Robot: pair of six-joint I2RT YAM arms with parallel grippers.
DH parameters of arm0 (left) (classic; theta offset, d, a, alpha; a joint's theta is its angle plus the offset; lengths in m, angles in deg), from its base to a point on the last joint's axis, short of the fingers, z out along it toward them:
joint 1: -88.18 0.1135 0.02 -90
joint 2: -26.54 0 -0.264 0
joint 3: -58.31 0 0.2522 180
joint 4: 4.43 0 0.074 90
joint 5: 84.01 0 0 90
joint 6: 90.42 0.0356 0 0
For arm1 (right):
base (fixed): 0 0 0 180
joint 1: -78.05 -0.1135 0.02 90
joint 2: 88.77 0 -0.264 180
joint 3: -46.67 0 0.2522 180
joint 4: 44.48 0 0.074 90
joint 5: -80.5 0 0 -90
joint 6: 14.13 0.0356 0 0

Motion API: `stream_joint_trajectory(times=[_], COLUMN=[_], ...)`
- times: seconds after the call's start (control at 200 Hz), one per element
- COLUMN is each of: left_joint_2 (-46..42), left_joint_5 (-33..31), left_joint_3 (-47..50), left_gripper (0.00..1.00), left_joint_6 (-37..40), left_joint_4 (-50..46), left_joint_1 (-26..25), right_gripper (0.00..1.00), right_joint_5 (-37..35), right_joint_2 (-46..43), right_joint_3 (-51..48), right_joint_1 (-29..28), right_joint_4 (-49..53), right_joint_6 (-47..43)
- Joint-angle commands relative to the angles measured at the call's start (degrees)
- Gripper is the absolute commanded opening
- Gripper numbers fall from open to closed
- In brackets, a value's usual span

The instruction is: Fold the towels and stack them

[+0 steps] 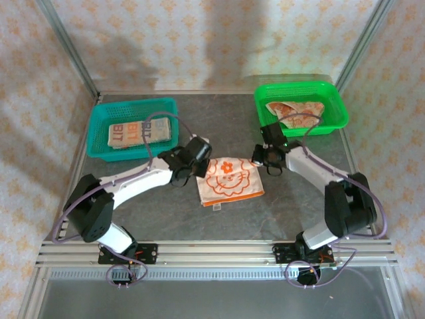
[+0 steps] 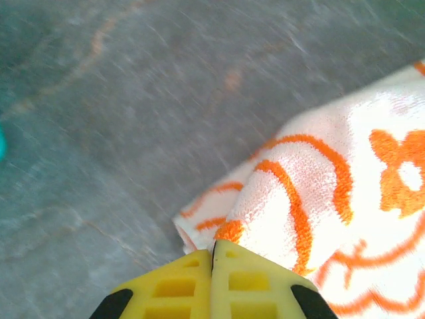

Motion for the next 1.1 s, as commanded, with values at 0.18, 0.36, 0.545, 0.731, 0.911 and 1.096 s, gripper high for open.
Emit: stream_joint_trajectory(times=[0.18,0.36,0.545,0.731,0.911,1.096], left_joint_2=[-7.57,-6.74,0.11,4.79,4.08,5.11], left_joint_5=[-2.08,-1.61,2.70,5.55,4.93,6.50], left_joint_3=[10.01,6.81,3.19,2.16,3.51,3.74], left_gripper=[0.54,0.52,0.44,0.33,0.33,0.33], left_joint_6=[-8.60,-11.10,-17.46,-21.03,-22.51,-22.63], left_joint_4=[4.12,-1.40,-5.52,-6.00,-6.27,-5.12], left_joint_1=[-5.61,-5.60,-3.85,-3.17,-2.91,-2.96], right_gripper=[0.57,0.50,0.40,0.33,0.33,0.32], right_joint_5=[0.00,-0.40,0.18,1.75,0.94,-1.09], right_joint_2=[-10.52,-6.32,-1.88,2.36,3.72,3.44], right_joint_3=[-9.09,-6.13,-3.93,-1.40,-1.61,-2.95], right_joint_1=[-2.53,-2.55,-2.58,-2.55,-2.52,-2.47], right_joint_4=[0.38,3.57,4.17,5.20,6.20,5.94], right_joint_6=[3.02,3.15,2.89,2.02,2.20,2.96])
